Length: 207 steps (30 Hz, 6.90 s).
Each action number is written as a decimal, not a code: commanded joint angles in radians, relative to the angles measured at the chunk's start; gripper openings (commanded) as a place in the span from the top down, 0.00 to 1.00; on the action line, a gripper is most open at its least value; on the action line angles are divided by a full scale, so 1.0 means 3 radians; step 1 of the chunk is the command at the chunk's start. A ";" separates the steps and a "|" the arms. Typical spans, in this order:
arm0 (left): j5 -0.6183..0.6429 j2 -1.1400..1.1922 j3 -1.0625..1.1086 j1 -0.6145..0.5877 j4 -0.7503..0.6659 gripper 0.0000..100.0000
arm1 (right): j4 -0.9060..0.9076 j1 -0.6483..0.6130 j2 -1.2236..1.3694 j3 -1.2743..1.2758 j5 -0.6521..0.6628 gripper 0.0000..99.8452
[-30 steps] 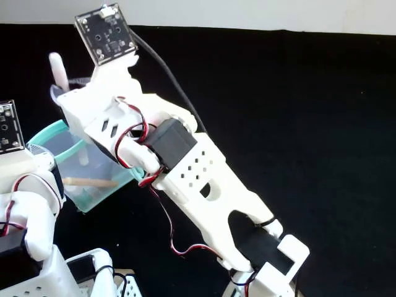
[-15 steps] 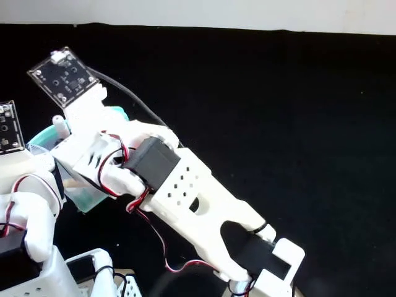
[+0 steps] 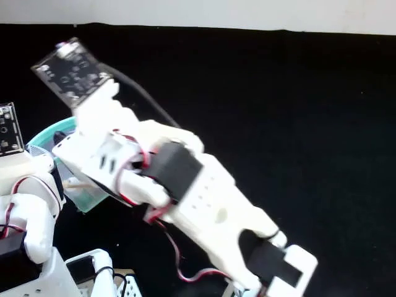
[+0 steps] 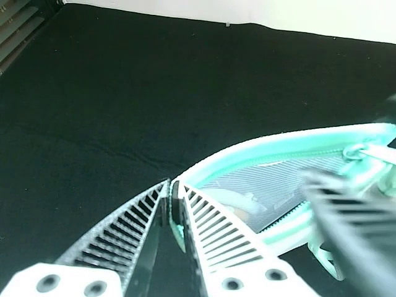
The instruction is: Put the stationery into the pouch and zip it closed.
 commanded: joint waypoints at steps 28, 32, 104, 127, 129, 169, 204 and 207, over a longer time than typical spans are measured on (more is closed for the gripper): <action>-0.0026 0.0008 0.0151 0.0043 0.0005 0.99 | 0.0401 0.0504 -0.0534 0.1818 0.0384 0.76; -0.0026 0.0008 0.0151 0.0043 0.0005 0.99 | -0.0156 0.0468 -0.0540 0.2309 0.0384 0.76; -0.0020 0.0008 0.0069 0.0059 -0.0159 0.99 | 0.0959 0.0739 -0.1184 0.0274 0.0598 0.99; -0.0020 0.0008 -0.0136 0.0448 -0.0353 0.88 | 0.1225 0.0765 -0.1169 -0.0918 0.0593 0.99; -0.0020 0.0008 -0.0136 0.0453 -0.0419 0.88 | 0.1245 0.0765 -0.1153 -0.1005 0.0593 0.99; -0.0026 0.0003 -0.1000 0.0427 0.0292 0.99 | 0.1225 0.1056 -0.1143 -0.1046 0.0460 0.99; 0.0000 0.0028 0.1506 0.0688 -0.2189 0.99 | 0.1220 0.0903 -0.1179 -0.1082 0.0476 0.99; 0.0000 0.0028 0.1511 0.0765 -0.2194 0.99 | 0.1225 0.0754 -0.1174 -0.1082 0.0476 0.99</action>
